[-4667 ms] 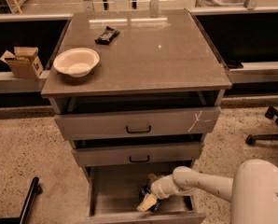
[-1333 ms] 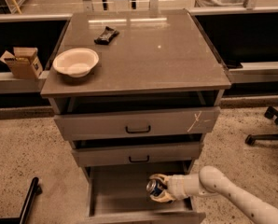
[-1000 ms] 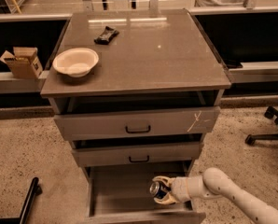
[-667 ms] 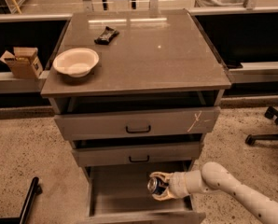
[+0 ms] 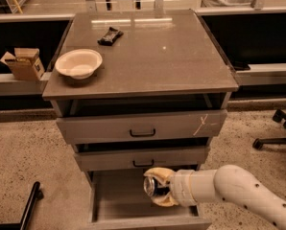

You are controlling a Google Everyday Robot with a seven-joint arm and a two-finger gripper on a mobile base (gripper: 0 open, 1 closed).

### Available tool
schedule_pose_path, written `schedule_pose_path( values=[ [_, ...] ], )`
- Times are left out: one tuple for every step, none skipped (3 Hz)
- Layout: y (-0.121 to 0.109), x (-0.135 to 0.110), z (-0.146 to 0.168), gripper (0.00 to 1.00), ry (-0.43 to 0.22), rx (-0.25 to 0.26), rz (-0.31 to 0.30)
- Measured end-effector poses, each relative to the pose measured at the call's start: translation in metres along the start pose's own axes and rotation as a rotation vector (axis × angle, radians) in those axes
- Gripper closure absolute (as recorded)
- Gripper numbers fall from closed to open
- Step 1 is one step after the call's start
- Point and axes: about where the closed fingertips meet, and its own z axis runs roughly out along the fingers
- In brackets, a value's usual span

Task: Pick pepsi can from bottom drawer and place on counter

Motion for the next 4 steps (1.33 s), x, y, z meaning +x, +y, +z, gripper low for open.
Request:
schedule_pose_path(
  values=[
    [-0.038, -0.106, -0.025, 1.0, 0.043, -0.083, -0.155],
    [-0.043, -0.11, -0.023, 1.0, 0.055, -0.087, -0.186],
    [-0.048, -0.112, -0.027, 1.0, 0.051, -0.093, -0.197],
    [-0.079, -0.105, -0.05, 1.0, 0.064, -0.087, -0.251]
  ],
)
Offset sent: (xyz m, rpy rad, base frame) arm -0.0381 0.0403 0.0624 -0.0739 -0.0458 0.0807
